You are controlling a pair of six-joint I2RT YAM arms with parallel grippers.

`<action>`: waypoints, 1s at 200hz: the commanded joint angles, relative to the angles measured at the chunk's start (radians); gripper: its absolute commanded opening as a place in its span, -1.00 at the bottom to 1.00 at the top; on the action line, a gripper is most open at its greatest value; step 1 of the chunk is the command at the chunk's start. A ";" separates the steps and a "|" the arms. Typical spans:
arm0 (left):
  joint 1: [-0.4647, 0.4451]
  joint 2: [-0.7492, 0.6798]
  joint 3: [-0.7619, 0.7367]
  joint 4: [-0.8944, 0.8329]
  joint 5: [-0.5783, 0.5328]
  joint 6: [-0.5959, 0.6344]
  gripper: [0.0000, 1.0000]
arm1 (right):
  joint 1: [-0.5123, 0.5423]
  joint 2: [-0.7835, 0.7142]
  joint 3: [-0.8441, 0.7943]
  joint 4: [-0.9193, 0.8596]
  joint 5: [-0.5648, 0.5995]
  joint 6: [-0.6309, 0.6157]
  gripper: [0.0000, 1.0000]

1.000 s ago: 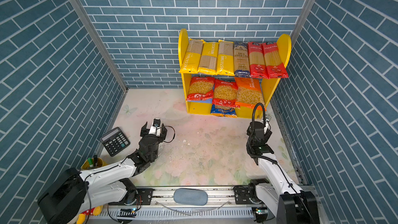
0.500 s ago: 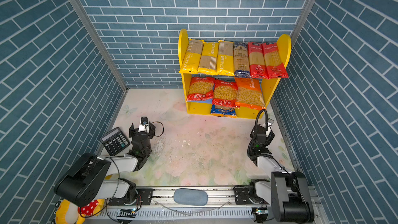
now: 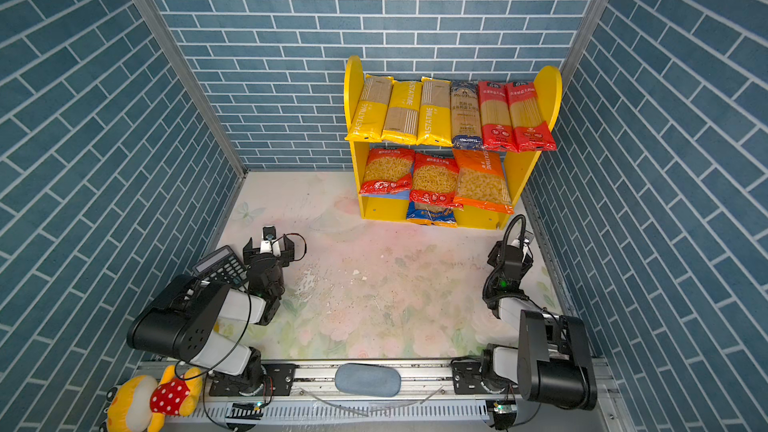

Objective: Place and organize the pasta boxes and bags onto the shelf

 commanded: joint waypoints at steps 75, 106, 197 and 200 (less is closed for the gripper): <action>0.072 0.038 0.047 -0.060 0.123 -0.071 0.88 | -0.010 0.158 0.021 0.218 -0.100 -0.110 0.35; 0.085 0.018 0.093 -0.174 0.130 -0.095 0.89 | -0.010 0.188 0.038 0.218 -0.161 -0.134 0.37; 0.141 0.010 0.157 -0.314 0.203 -0.138 0.99 | 0.000 0.264 0.049 0.269 -0.203 -0.163 0.27; 0.141 0.010 0.156 -0.314 0.204 -0.138 0.99 | 0.002 0.261 0.051 0.261 -0.200 -0.162 0.28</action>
